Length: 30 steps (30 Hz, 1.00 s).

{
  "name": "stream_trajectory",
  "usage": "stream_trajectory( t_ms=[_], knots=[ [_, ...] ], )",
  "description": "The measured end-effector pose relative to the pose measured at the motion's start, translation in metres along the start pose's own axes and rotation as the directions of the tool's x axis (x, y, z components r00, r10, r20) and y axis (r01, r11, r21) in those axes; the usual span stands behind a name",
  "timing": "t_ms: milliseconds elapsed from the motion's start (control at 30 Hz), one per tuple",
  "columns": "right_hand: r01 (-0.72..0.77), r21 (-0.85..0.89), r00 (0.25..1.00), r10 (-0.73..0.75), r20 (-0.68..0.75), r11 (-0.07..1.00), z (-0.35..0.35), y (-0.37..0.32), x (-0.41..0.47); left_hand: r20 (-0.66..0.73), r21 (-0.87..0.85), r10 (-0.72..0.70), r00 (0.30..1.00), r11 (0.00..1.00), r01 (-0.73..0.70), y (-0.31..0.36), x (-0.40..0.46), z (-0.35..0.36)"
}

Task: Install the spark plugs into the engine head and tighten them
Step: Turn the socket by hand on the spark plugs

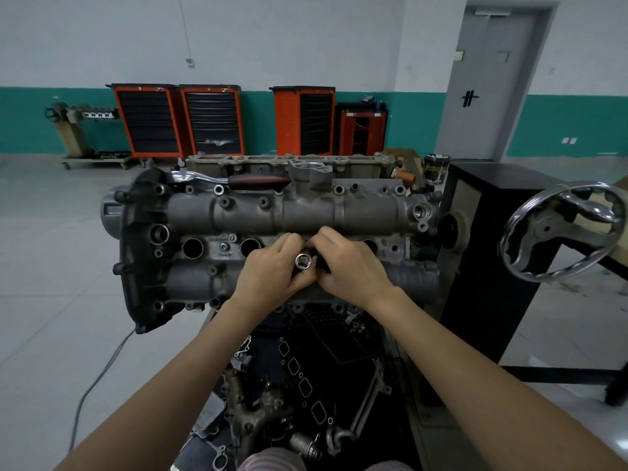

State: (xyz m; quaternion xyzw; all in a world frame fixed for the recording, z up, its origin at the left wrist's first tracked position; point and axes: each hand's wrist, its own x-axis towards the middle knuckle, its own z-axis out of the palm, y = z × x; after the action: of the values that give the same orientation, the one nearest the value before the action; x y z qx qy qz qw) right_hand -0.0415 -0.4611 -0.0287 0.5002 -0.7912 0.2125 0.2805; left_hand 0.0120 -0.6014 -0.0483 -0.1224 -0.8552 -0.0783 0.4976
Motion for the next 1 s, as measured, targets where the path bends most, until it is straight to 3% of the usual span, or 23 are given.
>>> stream_trajectory(
  t_ms=[1000],
  knots=[
    [-0.024, 0.058, 0.998, 0.027, -0.056, 0.998, 0.0017, 0.0006, -0.0004, 0.001, 0.036, -0.013, 1.000, 0.999, 0.013, -0.0001, -0.0003, 0.0002]
  ],
)
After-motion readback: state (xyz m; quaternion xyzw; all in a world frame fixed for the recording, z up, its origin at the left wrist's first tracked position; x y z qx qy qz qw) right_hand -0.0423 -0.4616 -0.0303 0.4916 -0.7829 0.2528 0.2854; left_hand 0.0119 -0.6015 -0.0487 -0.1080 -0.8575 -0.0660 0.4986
